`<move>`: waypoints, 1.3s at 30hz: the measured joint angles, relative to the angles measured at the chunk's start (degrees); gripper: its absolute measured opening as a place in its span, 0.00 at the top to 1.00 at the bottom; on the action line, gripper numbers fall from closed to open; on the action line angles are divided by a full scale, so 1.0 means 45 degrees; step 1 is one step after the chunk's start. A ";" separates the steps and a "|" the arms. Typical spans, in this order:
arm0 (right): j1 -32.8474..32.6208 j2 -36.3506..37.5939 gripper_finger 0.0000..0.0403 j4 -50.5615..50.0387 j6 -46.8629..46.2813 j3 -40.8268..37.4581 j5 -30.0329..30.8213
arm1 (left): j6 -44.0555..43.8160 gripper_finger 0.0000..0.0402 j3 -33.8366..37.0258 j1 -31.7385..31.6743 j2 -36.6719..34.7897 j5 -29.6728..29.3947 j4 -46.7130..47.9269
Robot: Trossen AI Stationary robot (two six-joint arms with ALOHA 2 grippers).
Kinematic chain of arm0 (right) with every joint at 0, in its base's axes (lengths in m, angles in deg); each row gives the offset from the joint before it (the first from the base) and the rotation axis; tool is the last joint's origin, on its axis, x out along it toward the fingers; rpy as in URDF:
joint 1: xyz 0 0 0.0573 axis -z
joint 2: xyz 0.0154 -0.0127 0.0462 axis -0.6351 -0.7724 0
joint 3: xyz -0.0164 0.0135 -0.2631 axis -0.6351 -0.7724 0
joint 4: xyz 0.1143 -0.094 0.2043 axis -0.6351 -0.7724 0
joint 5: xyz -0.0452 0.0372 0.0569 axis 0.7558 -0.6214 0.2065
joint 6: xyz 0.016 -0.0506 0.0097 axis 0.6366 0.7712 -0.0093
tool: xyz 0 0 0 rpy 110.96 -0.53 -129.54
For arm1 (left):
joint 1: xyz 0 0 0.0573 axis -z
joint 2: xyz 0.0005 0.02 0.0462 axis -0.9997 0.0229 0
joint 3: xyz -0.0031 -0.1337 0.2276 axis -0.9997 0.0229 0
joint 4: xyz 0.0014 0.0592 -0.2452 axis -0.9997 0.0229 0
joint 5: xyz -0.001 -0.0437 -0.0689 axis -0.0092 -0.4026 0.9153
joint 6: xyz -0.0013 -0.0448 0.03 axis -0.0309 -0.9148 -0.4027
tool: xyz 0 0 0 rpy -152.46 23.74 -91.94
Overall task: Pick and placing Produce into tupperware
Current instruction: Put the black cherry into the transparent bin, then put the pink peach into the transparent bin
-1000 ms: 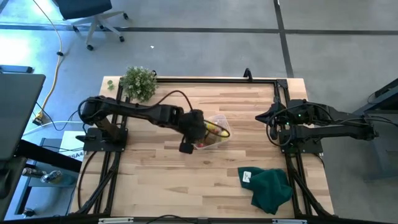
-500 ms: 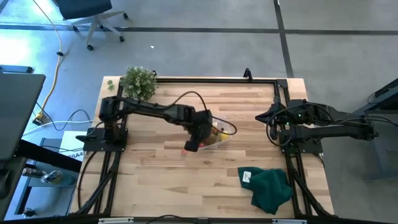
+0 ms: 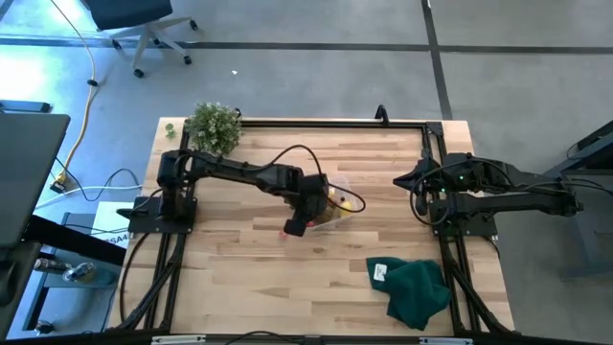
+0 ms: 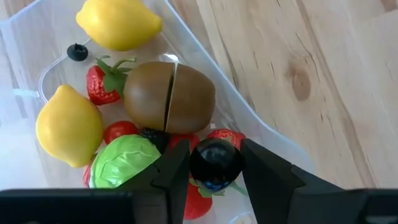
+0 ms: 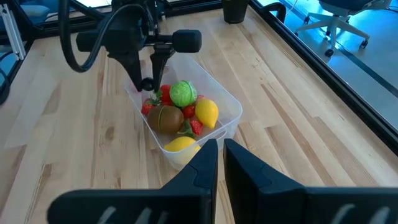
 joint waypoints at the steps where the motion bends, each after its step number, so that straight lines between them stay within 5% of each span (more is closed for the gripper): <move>1: 0.0000 0.0000 0.95 0.0000 0.0000 0.0000 0.0000 | 0.0009 0.67 0.0000 0.0000 0.0000 0.0003 0.0016; 12: 0.0000 0.0000 0.95 0.0005 0.0005 0.0005 0.0000 | 0.0015 0.49 -0.0323 -0.0013 -0.0005 0.0199 0.0625; 21: 0.0004 0.0000 0.95 0.0005 0.0000 0.0000 -0.0001 | 0.1148 0.59 -0.2685 0.0245 -0.0676 -0.0090 0.5066; 29: 0.0005 -0.0005 0.95 0.0005 0.0000 0.0000 -0.0001 | 0.0321 0.65 -0.2812 0.0860 -0.2207 -0.1104 0.6909; 34: 0.0005 0.0000 0.95 0.0005 0.0000 0.0000 0.0000 | -0.1037 0.65 -0.1520 0.1244 -0.2889 -0.1524 0.6450; 39: 0.0005 -0.0005 0.95 0.0005 0.0001 0.0001 0.0000 | -0.2255 0.65 0.1496 0.1336 -0.3768 -0.1017 0.3914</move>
